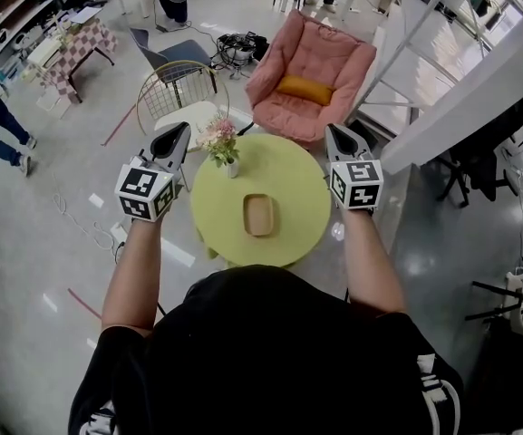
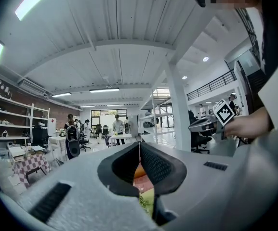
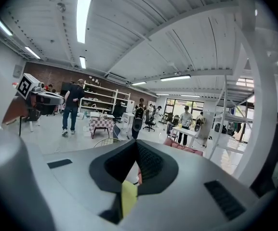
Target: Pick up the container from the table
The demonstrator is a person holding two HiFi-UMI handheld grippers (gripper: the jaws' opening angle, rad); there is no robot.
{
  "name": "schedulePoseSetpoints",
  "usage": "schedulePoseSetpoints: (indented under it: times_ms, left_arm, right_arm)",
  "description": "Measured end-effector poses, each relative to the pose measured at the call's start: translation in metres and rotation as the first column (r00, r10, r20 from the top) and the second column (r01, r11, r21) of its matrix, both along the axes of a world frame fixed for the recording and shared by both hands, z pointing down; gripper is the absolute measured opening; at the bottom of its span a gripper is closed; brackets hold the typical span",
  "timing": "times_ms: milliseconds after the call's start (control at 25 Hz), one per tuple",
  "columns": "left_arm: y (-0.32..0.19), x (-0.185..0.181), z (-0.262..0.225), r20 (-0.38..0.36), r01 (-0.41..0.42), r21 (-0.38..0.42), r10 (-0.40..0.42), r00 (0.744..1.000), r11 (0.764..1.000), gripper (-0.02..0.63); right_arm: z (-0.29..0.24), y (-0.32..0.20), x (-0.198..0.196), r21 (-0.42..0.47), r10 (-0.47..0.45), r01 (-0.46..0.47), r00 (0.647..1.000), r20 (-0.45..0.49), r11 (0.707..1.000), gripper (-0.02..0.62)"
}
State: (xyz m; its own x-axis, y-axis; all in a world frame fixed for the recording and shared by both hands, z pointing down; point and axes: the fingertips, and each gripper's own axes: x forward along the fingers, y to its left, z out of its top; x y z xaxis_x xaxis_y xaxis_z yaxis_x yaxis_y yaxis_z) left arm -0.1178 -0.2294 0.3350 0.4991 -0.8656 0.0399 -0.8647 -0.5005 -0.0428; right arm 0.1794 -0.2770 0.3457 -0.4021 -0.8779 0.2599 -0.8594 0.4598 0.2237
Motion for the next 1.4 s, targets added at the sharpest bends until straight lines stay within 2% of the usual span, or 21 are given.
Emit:
schedulePoseSetpoints:
  times_ms: [600,960,1400]
  left_arm:
    - [0.008,0.000,0.028,-0.005,-0.011,-0.036,0.011,1.000,0.999,0.018]
    - [0.023,0.009,0.051,0.018,-0.047,-0.048,0.048,0.999,0.998,0.018]
    - [0.033,-0.003,0.079,0.020,-0.031,-0.112,0.034,0.999,0.993,0.018]
  right_arm:
    - [0.050,0.003,-0.004,-0.091,-0.021,0.017,0.999,-0.045,0.996,0.009]
    - [0.083,0.008,-0.015,-0.151,-0.053,0.044,0.997,-0.059,0.988,0.009]
    - [0.121,0.023,-0.034,-0.211,-0.106,0.083,0.989,-0.101,0.974,0.009]
